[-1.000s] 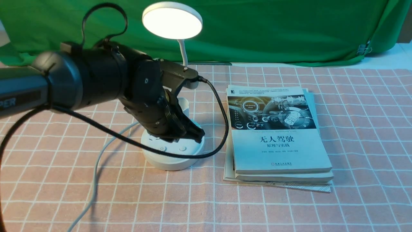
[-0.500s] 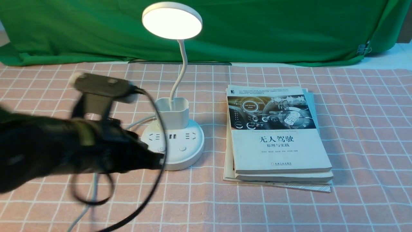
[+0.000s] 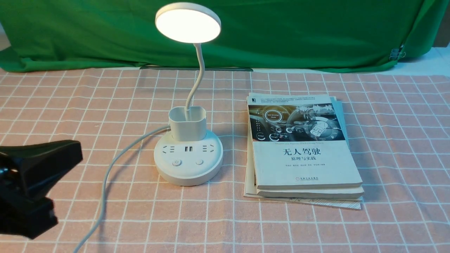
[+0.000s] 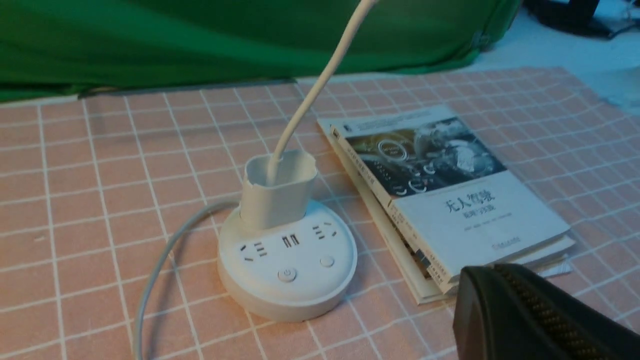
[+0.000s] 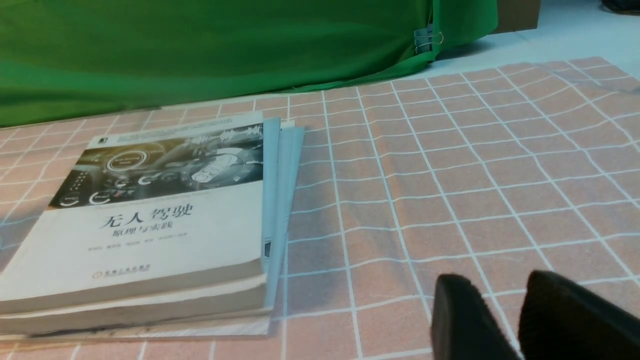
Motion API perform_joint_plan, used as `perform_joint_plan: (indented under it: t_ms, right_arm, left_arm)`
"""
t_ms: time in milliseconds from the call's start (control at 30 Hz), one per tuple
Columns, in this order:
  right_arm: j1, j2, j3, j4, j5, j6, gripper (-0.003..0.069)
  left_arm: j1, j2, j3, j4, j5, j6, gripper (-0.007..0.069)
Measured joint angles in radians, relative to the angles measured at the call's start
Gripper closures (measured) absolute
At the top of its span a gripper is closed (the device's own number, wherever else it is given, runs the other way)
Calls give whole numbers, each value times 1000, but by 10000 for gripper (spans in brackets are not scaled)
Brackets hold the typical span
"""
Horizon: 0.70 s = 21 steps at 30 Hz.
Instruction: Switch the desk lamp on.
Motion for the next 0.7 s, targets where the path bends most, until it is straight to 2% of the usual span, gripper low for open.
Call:
perform_joint_plan:
  t_ms: [300, 433, 567, 667, 700]
  right_arm:
    - [0, 0, 0, 0, 0, 0, 419]
    - [0, 0, 0, 1, 0, 0, 419]
    - [0, 0, 0, 1, 0, 0, 418]
    - [0, 0, 0, 1, 0, 0, 419]
    - [0, 0, 0, 1, 0, 0, 419]
  left_arm:
    - [0, -77, 9, 191, -6, 0, 603]
    - [23, -125, 95, 245, -81, 0, 605]
    - [129, -191, 197, 205, -177, 1, 605]
    - [274, -258, 288, 106, -252, 40, 605]
    - [340, -291, 336, 60, -284, 87, 605]
